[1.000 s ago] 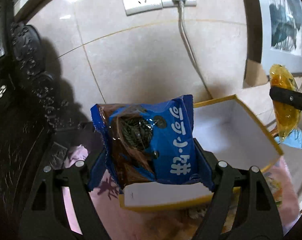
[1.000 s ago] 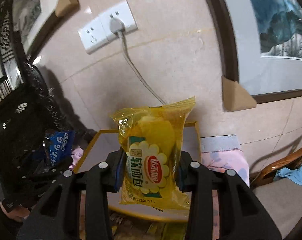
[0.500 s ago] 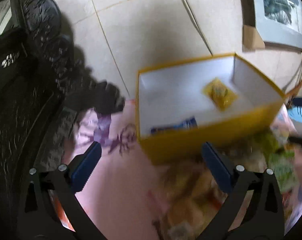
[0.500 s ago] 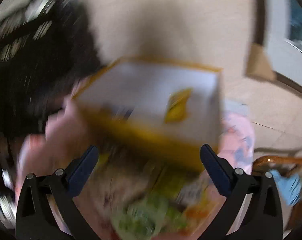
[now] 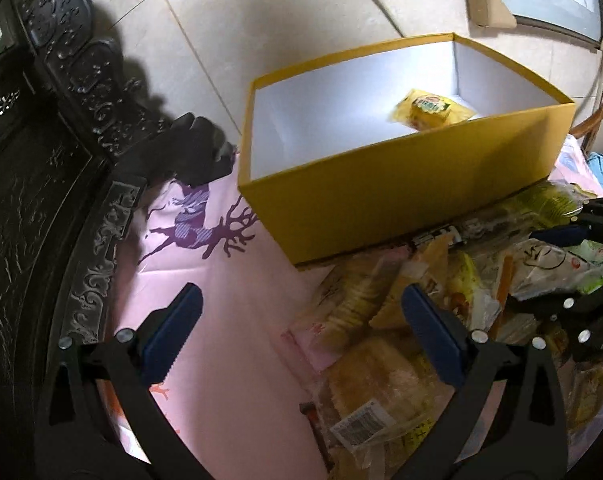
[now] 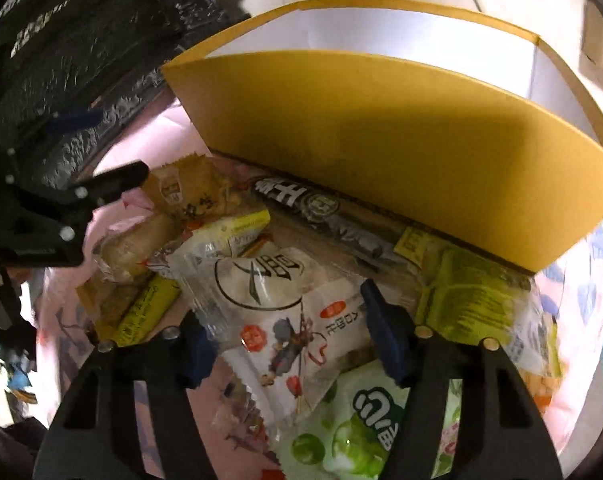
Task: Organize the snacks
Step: 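Drop the blue bag into the yellow box with the left tool while the right tool drops its bag, then grasp the white snack pouch with the right tool while the left tool grasps a brown snack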
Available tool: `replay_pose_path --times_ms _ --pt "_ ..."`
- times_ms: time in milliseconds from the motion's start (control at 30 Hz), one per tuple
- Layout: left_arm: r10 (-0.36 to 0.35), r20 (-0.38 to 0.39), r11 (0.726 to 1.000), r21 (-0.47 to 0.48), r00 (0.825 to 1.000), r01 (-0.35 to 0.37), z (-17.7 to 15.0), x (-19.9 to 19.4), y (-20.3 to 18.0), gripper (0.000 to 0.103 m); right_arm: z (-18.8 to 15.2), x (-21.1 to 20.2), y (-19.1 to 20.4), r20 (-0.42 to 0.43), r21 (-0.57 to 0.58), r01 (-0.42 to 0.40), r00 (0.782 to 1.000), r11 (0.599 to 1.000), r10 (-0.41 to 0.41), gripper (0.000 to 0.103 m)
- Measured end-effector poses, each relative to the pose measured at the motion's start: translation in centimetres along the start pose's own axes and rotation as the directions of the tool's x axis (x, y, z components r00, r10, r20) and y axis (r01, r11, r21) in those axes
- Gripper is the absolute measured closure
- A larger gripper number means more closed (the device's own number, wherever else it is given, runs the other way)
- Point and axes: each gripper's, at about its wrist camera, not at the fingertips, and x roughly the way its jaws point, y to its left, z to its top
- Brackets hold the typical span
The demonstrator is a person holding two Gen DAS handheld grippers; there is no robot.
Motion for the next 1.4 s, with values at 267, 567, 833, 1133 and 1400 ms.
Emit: replay_pose_path --times_ms 267,567,833,1133,1400 --pt "-0.042 0.038 0.999 -0.013 0.998 0.042 0.2 -0.3 -0.8 0.002 -0.8 -4.0 0.6 0.084 0.141 0.025 0.996 0.990 -0.037 0.046" --pt "-0.067 0.019 0.997 0.050 0.998 0.066 0.2 0.3 -3.3 0.002 -1.4 -6.4 -0.6 0.130 0.224 -0.004 0.991 0.975 -0.026 0.065" --pt "-0.122 -0.036 0.992 0.032 0.992 0.124 -0.2 1.9 -5.1 0.002 -1.6 -3.4 0.1 0.085 0.106 0.155 0.983 0.982 -0.164 0.030" --pt "-0.124 -0.080 0.992 -0.036 0.989 0.122 -0.4 5.3 -6.0 0.004 -1.3 -0.5 -1.4 0.056 0.120 0.134 0.988 0.984 -0.142 0.032" --pt "-0.080 -0.087 0.996 0.024 0.993 0.083 -0.4 4.9 -6.1 0.049 -1.2 -1.2 -2.7 0.049 0.191 0.018 0.998 0.981 -0.028 0.052"
